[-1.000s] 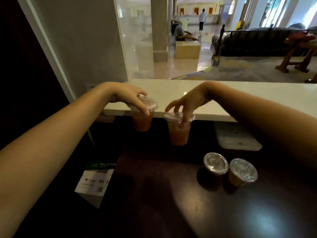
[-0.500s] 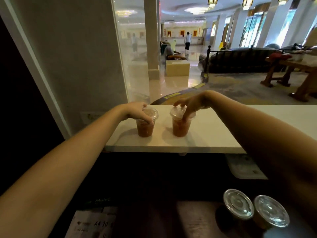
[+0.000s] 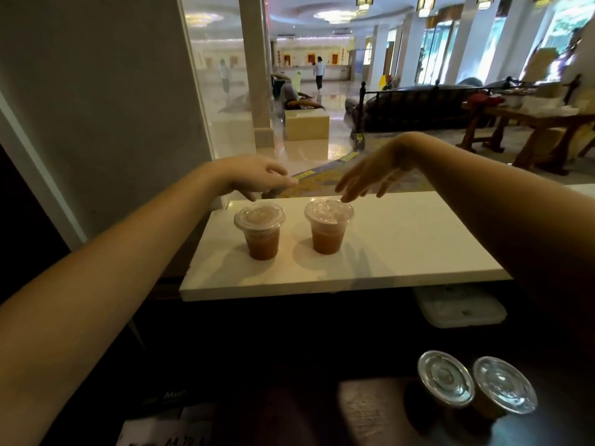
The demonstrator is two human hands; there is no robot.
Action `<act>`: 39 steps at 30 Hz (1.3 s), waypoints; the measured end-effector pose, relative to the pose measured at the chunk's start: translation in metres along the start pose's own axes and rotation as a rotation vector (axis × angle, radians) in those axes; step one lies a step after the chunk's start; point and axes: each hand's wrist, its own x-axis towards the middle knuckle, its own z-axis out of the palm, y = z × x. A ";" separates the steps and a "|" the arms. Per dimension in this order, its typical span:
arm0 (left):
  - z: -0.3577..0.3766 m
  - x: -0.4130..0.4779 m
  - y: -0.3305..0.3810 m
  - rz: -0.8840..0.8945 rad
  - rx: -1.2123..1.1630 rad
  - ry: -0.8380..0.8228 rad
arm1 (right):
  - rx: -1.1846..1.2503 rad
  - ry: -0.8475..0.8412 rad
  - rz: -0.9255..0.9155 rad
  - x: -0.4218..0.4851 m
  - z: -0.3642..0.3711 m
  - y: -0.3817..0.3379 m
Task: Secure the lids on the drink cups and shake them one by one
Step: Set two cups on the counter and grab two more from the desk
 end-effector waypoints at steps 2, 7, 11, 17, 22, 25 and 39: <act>0.003 -0.004 0.017 0.033 -0.047 -0.052 | 0.014 -0.022 0.023 -0.013 -0.002 0.011; 0.031 -0.008 0.069 0.059 0.022 -0.302 | 0.014 -0.119 0.043 -0.045 0.015 0.049; 0.074 -0.011 0.110 0.031 0.011 -0.384 | 0.023 -0.201 0.053 -0.073 0.040 0.093; 0.183 -0.021 0.147 0.064 0.060 -0.441 | 0.001 -0.250 0.107 -0.092 0.113 0.179; 0.282 -0.020 0.157 -0.009 0.155 -0.477 | 0.029 -0.255 0.180 -0.084 0.188 0.244; 0.316 -0.010 0.157 -0.041 0.214 -0.424 | -0.025 -0.183 0.189 -0.075 0.209 0.269; 0.394 -0.006 0.159 -0.152 0.227 -0.244 | -0.186 0.015 0.079 -0.063 0.272 0.292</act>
